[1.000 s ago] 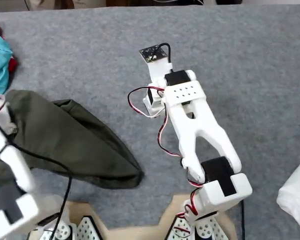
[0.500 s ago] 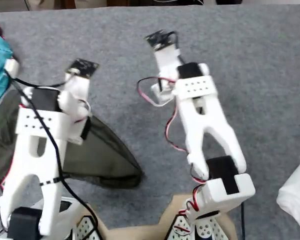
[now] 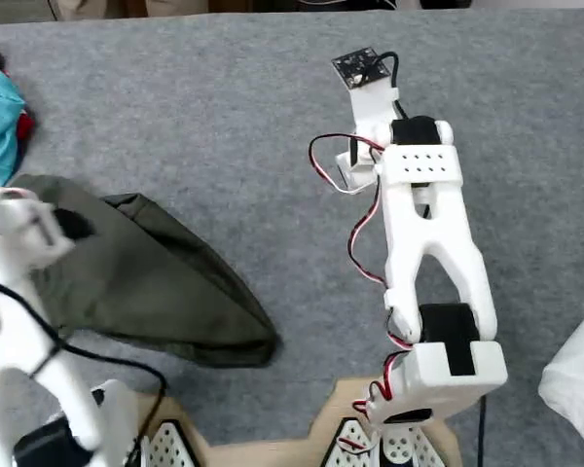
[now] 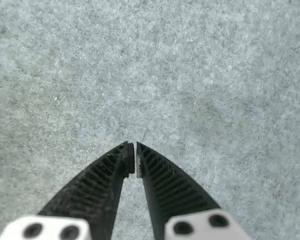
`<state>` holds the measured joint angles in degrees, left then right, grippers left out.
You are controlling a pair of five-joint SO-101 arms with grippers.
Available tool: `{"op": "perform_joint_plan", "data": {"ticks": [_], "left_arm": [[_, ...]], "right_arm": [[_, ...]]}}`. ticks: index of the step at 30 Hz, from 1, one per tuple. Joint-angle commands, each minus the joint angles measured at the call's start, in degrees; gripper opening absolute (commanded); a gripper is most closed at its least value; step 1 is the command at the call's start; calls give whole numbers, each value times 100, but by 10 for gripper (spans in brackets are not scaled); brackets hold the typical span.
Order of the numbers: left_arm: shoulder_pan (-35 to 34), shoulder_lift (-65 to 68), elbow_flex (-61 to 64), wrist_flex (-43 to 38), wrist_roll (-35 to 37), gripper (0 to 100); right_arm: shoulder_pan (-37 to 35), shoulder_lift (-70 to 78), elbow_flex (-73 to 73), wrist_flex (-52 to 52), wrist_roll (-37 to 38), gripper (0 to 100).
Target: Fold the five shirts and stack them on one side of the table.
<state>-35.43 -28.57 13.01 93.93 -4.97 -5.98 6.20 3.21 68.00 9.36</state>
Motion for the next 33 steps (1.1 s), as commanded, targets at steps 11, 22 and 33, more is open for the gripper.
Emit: {"op": "perform_joint_plan", "data": {"ticks": [11, 22, 33], "left_arm": [[-1178, 2879, 132, -1222, -149, 244], [-290, 2756, -70, -835, -132, 19], [1679, 277, -677, 589, -141, 19]], "right_arm": [[-567, -13, -259, 114, 53, 22], [-567, -13, -259, 114, 53, 21], [-567, -13, -259, 114, 53, 21]]}}
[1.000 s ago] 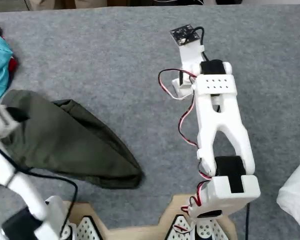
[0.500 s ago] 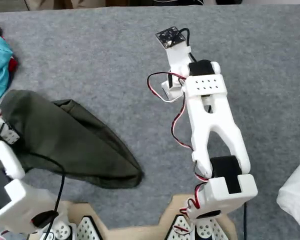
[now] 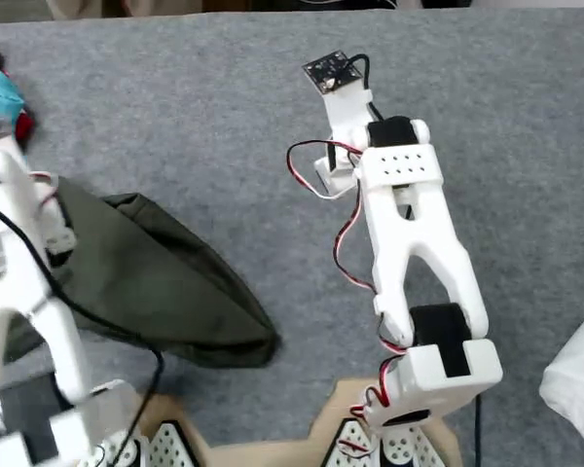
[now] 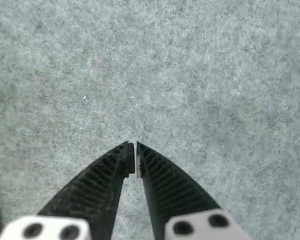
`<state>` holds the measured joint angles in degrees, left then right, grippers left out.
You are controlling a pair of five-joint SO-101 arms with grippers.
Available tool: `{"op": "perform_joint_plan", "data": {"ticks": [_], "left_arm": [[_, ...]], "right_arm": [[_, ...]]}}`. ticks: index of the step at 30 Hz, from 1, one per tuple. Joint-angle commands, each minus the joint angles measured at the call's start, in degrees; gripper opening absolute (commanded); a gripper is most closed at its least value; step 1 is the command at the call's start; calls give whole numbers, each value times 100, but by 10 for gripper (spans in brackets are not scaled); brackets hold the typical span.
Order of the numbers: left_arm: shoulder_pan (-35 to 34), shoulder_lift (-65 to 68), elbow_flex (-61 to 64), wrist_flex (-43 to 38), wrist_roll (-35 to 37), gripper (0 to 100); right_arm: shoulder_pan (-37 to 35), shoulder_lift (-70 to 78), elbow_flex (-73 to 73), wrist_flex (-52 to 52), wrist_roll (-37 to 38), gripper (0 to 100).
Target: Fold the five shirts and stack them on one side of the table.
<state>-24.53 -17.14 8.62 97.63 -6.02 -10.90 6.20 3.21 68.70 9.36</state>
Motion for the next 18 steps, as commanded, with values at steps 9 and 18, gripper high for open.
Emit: {"op": "perform_joint_plan", "data": {"ticks": [9, 18], "left_arm": [[-440, -1710, 1275, -1099, -9, 157], [-2576, -207, 1099, -2321, -9, 318]], "right_arm": [[-66, -13, -251, 44, 53, 21], [-75, -13, -251, 44, 53, 22]]}}
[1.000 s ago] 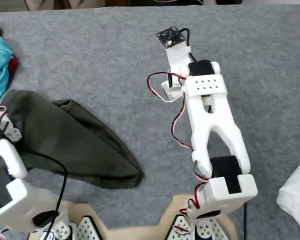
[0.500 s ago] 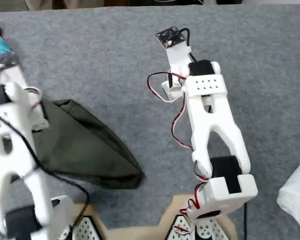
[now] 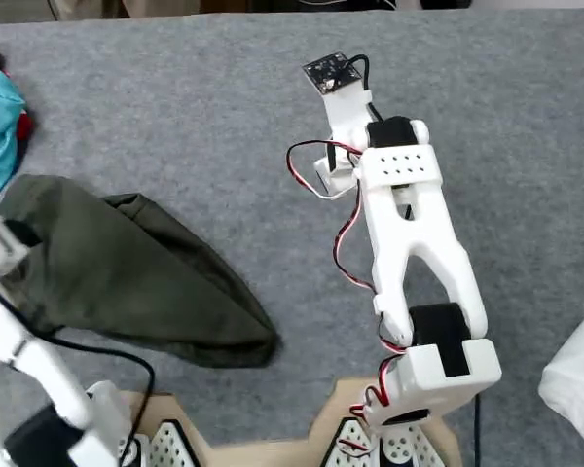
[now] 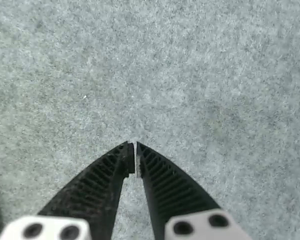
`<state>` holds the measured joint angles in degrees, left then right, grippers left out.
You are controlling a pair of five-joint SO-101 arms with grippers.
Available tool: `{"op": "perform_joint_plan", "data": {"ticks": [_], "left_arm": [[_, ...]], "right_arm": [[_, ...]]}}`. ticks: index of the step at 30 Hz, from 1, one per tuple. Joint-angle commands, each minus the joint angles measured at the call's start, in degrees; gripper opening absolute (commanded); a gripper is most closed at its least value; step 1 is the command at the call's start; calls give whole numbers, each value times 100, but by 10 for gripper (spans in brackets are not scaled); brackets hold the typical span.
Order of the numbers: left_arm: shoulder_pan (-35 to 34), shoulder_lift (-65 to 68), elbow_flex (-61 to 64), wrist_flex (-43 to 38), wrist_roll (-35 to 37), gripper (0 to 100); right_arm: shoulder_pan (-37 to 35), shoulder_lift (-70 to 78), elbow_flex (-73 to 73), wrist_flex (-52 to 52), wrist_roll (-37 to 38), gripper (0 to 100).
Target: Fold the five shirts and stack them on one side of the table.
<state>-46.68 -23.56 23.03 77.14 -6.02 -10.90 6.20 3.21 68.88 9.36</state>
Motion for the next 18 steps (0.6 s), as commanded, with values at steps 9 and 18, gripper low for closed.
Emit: {"op": "perform_joint_plan", "data": {"ticks": [9, 18], "left_arm": [[-703, 2826, -1020, -255, 185, 314], [-712, 3776, -1758, -237, 158, 140]], "right_arm": [[-84, 171, -198, 0, 79, 22], [-92, 295, -207, -18, 88, 22]]}}
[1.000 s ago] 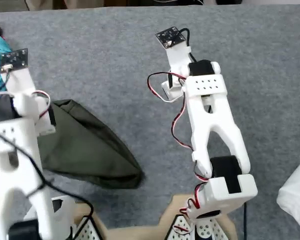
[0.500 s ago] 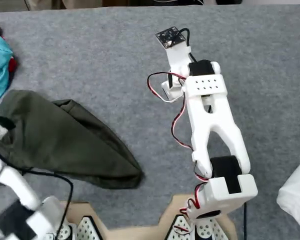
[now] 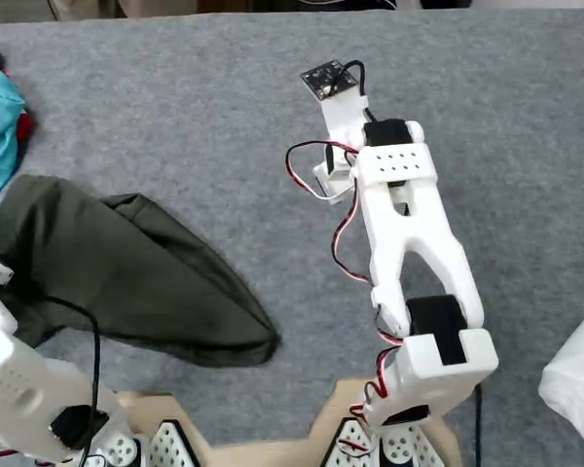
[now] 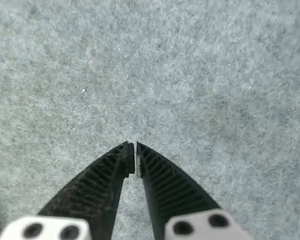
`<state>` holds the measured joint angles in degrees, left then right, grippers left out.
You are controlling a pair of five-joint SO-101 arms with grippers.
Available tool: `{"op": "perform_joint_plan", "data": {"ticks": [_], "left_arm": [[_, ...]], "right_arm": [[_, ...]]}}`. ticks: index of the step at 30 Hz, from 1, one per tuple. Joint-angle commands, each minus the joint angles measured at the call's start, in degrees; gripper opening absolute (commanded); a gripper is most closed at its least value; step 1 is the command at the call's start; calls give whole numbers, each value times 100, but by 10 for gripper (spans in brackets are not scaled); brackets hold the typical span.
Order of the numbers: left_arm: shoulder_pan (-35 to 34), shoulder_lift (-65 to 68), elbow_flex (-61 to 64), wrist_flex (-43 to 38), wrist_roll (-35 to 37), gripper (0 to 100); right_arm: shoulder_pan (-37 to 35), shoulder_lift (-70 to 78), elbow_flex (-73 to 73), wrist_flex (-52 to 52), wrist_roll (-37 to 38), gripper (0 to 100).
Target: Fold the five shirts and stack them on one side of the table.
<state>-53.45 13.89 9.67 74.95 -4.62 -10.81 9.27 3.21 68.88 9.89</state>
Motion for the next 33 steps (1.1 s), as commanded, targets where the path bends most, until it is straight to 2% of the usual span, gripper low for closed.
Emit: {"op": "perform_joint_plan", "data": {"ticks": [1, 3, 6, 9, 14, 18, 23, 29, 33], "left_arm": [[-35, 75, -475, -18, 18, 100], [-26, 154, -598, -18, 0, 15], [0, 136, -809, 343, -132, 17], [246, 13, -1354, 1178, -141, 20], [1196, -558, -2497, 2426, -141, 20], [2470, -1349, -2769, 2585, -123, 20], [4686, -2290, -1829, 2585, -105, 20], [7578, -2448, -651, 2514, -97, 20], [8923, -2448, -501, 1960, -70, 20]], "right_arm": [[-101, -13, -207, -18, 35, 22], [-101, -4, -207, -18, 35, 22], [-101, -4, -207, -18, 35, 22], [-101, -4, -215, -18, 35, 22], [-110, -48, -233, 0, 35, 22], [57, -48, -673, 448, 35, 22], [822, -40, -1763, 1925, 62, 22], [2281, -4, -2914, 3059, 1231, 22], [3310, -22, -3336, 3156, 1670, 22]]}}
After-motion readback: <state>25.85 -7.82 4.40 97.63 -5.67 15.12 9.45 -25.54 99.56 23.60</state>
